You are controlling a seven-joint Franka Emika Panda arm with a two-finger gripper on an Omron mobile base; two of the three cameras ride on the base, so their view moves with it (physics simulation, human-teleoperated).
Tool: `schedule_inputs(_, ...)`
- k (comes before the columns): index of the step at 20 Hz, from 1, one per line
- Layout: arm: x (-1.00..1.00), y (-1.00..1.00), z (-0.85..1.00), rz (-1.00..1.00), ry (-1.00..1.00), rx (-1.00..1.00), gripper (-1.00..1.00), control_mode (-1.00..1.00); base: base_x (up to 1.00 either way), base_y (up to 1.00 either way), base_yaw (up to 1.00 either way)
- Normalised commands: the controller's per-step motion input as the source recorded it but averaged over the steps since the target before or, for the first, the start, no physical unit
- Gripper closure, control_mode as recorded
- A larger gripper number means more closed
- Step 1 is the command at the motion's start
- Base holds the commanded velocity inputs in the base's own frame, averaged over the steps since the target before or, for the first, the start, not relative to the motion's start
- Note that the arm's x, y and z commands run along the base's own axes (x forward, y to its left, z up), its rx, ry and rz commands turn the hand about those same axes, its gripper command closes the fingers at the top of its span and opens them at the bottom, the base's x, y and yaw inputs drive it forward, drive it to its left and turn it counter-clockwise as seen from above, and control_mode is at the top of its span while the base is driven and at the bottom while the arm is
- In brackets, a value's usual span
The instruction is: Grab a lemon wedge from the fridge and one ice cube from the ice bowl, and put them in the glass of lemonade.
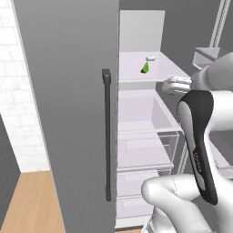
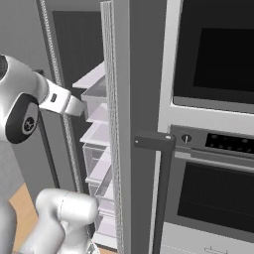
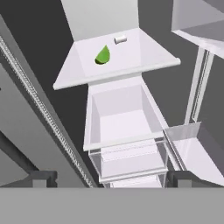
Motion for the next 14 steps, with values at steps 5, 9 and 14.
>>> schedule_inputs(5,0.81,-0.14,0.0,0.0,0.02,0.0,-1.0,-1.0,0.0,0.0,0.0)
schedule_inputs(9,0.77,-0.04,0.0,0.0,0.0,0.0,-1.0,-1.0,0.0,0.0,0.0)
schedule_inputs(14,0.7,0.0,0.0,0.0,0.0,0.0,-1.0,-1.0,0.0,0.0,0.0)
